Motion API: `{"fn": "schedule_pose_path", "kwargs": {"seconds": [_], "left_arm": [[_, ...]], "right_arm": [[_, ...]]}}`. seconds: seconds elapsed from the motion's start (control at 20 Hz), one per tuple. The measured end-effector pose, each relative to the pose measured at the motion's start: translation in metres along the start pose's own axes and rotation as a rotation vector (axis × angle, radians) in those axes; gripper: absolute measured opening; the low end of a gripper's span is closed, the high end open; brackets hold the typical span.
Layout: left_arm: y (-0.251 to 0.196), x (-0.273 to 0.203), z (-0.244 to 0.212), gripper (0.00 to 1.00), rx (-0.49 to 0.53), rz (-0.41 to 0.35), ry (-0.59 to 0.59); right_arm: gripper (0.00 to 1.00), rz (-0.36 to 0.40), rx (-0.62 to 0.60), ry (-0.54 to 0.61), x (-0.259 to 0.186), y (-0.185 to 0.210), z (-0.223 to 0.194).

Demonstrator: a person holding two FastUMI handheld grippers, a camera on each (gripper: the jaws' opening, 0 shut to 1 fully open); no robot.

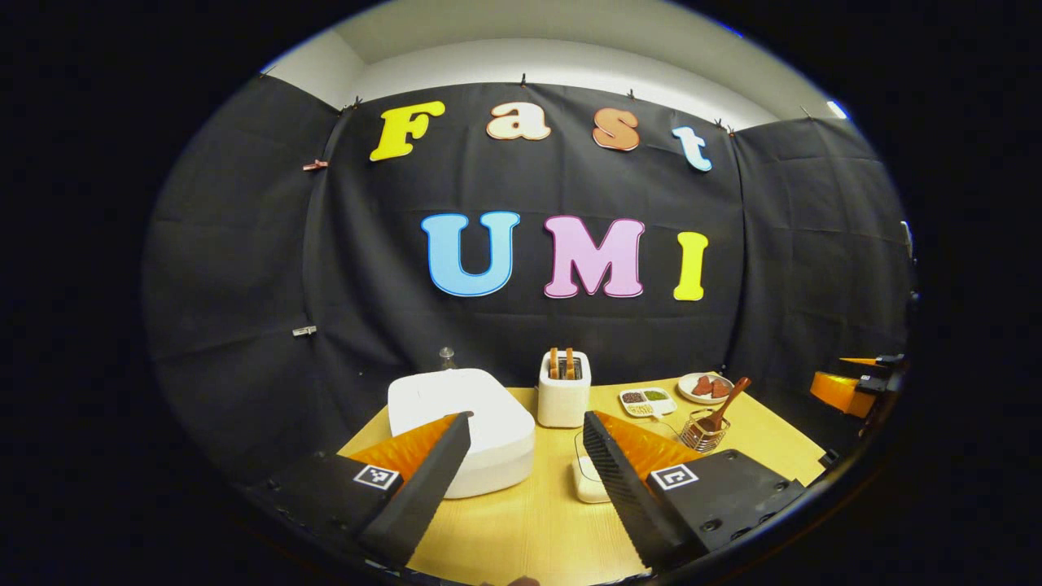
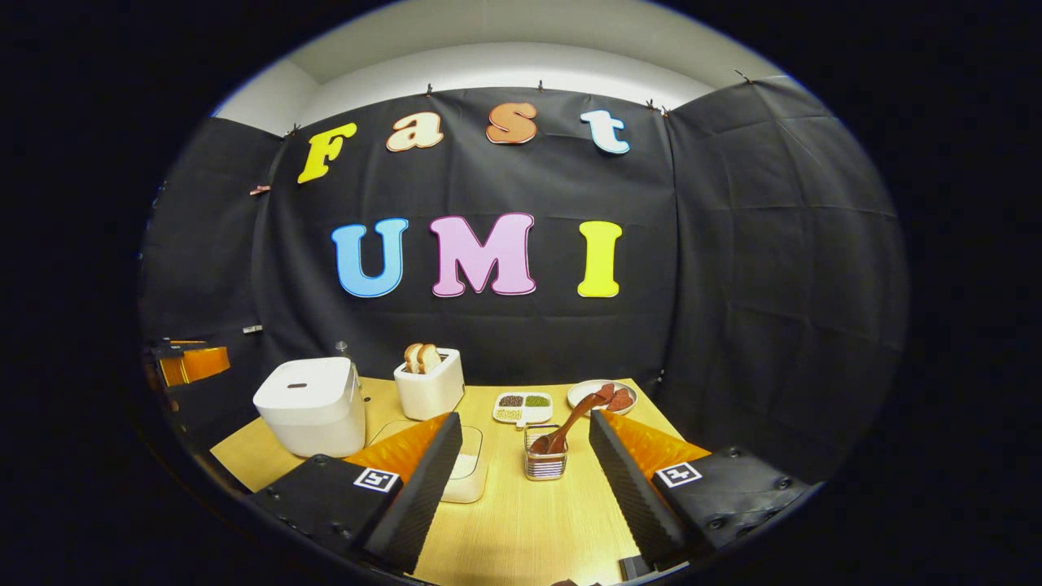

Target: Close the left gripper, press the button to open the rice cooker; take a wooden spoon from the chopstick holder with the right hand, scoop a spoonful of rice and pour it into the rice cooker, then put the wooden spoon back into the chopstick holder.

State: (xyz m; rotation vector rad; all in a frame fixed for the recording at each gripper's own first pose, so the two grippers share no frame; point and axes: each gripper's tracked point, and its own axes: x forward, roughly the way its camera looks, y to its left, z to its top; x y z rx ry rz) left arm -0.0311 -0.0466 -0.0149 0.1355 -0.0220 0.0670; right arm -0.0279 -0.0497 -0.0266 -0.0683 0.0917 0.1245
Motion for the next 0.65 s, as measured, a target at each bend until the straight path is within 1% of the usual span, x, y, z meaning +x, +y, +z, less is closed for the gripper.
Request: {"fn": "schedule_pose_path", "kwargs": {"seconds": [0.15,0.3,0.45,0.65], "left_arm": [[0.005,-0.014,-0.003,0.96,-0.009,-0.012,0.004],[0.008,-0.021,0.007,0.96,-0.02,-0.023,-0.016],[0.017,-0.024,0.013,0.96,-0.014,-0.006,-0.026],[0.014,-0.023,0.018,0.96,-0.041,0.0,-0.024]], "right_arm": [[0.98,0.001,0.013,-0.001,-0.012,0.009,0.004],[0.98,-0.016,0.016,-0.032,-0.019,0.007,0.017],[0.98,-0.014,0.029,-0.041,-0.022,0.009,0.023],[0.98,-0.028,0.051,-0.056,-0.024,0.006,0.03]]}}
